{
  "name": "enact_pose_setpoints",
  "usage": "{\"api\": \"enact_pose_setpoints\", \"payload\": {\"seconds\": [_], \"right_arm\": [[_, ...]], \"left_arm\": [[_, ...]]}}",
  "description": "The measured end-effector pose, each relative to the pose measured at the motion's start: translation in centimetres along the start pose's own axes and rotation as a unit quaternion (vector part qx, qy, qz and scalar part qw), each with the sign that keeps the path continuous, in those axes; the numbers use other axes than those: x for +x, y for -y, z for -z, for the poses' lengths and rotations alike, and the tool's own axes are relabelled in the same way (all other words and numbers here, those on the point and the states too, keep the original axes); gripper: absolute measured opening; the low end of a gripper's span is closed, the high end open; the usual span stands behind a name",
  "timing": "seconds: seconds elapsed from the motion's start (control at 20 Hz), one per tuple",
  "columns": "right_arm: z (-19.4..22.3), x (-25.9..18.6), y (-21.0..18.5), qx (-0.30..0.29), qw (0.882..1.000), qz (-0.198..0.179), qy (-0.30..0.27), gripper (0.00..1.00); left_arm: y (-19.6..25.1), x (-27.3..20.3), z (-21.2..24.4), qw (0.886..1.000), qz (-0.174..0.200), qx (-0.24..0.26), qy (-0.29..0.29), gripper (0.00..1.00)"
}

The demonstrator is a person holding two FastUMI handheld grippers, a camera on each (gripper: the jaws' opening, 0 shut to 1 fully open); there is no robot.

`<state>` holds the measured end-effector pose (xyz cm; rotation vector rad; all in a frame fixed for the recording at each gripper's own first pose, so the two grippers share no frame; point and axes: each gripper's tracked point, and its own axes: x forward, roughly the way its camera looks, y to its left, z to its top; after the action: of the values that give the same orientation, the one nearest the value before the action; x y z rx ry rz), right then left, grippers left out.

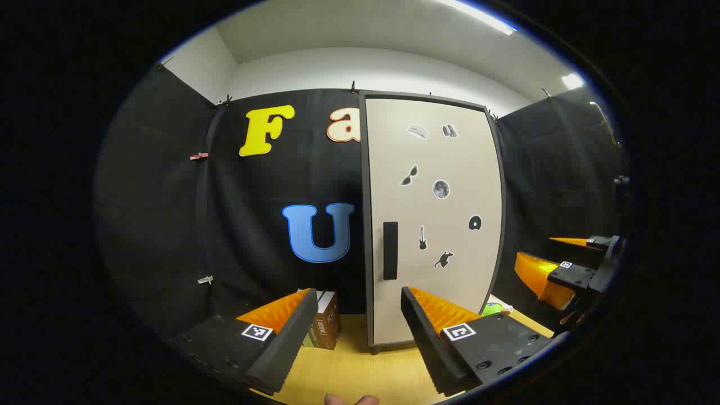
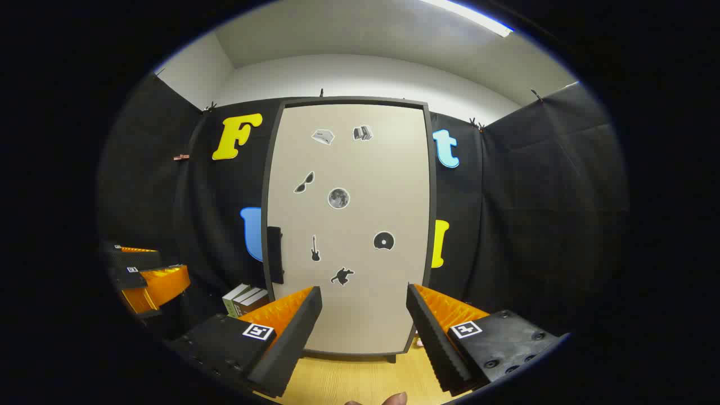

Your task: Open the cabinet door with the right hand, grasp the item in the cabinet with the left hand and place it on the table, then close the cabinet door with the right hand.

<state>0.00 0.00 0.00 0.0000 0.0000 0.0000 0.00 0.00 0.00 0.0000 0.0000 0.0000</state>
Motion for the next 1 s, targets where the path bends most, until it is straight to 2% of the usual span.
{"api": "enact_pose_setpoints", "payload": {"seconds": [0.45, 1.0], "right_arm": [[-0.7, -0.4, 1.2, 0.014, 1.000, 0.015, 0.005, 0.98], [-0.3, -0.4, 0.2, 0.008, 1.000, 0.010, 0.000, 0.98]], "left_arm": [[1.0, -1.2, 0.2, 1.000, 0.005, -0.003, -0.001, 0.94], [-0.2, -1.7, 0.6, 1.000, -0.003, -0.014, 0.000, 0.94]]}}
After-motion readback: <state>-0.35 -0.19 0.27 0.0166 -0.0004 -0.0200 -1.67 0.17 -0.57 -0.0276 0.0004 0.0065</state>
